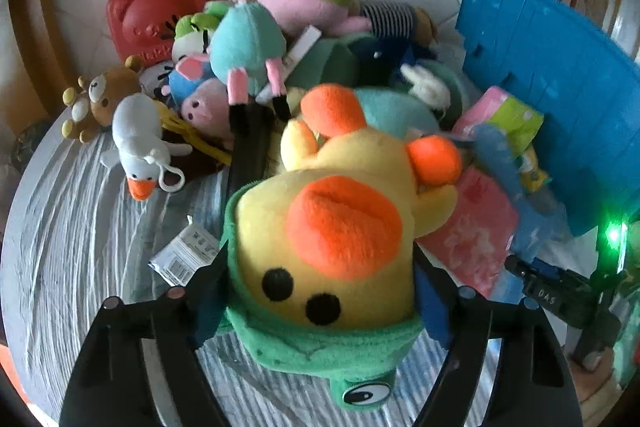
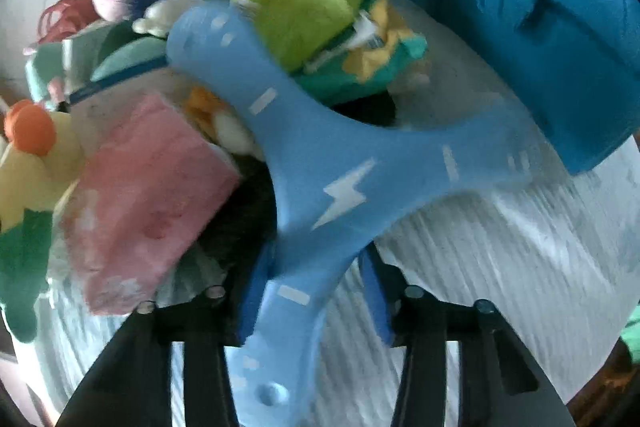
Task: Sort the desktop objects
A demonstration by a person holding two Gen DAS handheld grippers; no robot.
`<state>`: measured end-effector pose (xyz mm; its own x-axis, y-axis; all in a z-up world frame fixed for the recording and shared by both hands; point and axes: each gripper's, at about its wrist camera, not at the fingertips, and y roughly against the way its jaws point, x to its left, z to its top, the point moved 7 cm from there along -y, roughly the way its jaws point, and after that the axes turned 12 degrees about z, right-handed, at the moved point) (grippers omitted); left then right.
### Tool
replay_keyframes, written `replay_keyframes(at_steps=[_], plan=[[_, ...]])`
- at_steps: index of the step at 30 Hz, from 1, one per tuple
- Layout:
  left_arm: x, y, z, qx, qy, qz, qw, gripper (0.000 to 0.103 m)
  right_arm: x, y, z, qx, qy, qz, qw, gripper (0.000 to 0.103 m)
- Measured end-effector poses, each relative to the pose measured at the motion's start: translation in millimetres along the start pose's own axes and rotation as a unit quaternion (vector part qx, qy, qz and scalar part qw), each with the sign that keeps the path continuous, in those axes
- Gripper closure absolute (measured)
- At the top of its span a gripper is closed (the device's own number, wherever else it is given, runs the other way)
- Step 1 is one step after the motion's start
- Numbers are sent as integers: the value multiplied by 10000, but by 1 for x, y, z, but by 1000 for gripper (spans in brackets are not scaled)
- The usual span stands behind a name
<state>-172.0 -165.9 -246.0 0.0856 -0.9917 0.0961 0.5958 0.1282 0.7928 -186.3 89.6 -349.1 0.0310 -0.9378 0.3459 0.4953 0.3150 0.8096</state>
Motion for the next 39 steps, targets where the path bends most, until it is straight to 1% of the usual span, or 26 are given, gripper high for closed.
replay_keyframes(at_steps=[3, 8, 11, 13, 14, 15, 22, 24, 27, 28, 29, 30, 31, 32, 33, 35, 37, 39], plan=[[3, 15, 6, -160, 46, -42, 9999, 26, 9, 23, 7, -231, 202, -12, 9995, 64], [5, 48, 19, -507, 82, -156, 9986, 26, 18, 58, 16, -533, 340, 24, 9980, 65], [5, 66, 28, -715, 103, -202, 9972, 26, 38, 77, 33, -738, 456, 81, 9962, 65], [6, 78, 34, -844, 114, -225, 9961, 26, 52, 95, 43, -860, 510, 250, 9947, 66], [6, 83, 36, -907, 126, -227, 9955, 26, 55, 103, 43, -932, 605, 234, 9935, 69], [6, 88, 38, -956, 142, -236, 9950, 26, 63, 109, 45, -1012, 746, 180, 9919, 69], [14, 110, 49, -1193, 214, -261, 9923, 26, 95, 147, 62, -1328, 1058, 415, 9846, 69], [15, 117, 53, -1272, 216, -269, 9913, 26, 102, 152, 67, -1348, 1154, 412, 9833, 69], [15, 119, 56, -1283, 181, -245, 9913, 26, 101, 144, 66, -1104, 1115, 356, 9870, 69], [15, 117, 55, -1259, 171, -232, 9916, 26, 95, 138, 62, -1034, 1017, 321, 9889, 62], [16, 112, 54, -1214, 175, -219, 9922, 26, 85, 129, 54, -955, 838, 277, 9915, 46], [16, 106, 51, -1147, 169, -209, 9930, 26, 76, 123, 46, -874, 718, 249, 9933, 37], [16, 100, 49, -1096, 158, -202, 9936, 26, 67, 114, 37, -778, 608, 184, 9949, 20], [15, 92, 45, -1027, 150, -185, 9944, 26, 57, 104, 29, -663, 514, 65, 9965, 15], [15, 84, 42, -951, 152, -162, 9952, 26, 46, 91, 20, -526, 430, -42, 9977, 15], [15, 65, 34, -769, 170, -93, 9968, 26, 29, 72, 9, -352, 220, -95, 9991, 15], [17, 49, 26, -660, 196, -40, 9976, 26, 15, 54, 0, -266, 83, -185, 9994, 15], [17, 29, 17, -577, 103, -21, 9983, 26, 6, 40, -7, -255, -92, -227, 9994, 15]])
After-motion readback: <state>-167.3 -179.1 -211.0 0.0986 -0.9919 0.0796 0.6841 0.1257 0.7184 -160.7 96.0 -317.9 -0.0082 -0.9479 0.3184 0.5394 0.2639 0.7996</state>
